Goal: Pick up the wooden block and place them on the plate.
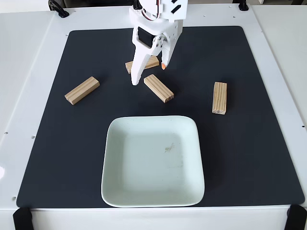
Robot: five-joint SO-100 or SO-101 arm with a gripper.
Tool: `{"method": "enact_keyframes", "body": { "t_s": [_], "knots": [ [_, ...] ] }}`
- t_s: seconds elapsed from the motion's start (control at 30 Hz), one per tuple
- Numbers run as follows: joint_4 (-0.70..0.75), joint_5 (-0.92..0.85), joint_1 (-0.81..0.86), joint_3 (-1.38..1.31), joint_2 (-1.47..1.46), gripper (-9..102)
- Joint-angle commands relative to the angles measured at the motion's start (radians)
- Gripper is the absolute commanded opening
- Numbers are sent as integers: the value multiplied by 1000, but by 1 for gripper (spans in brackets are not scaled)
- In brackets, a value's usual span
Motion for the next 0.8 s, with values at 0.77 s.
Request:
{"method": "enact_keyframes", "body": {
  "t_s": [0.77],
  "knots": [
    [-117,6,-38,-15,-101,40]
  ]
}}
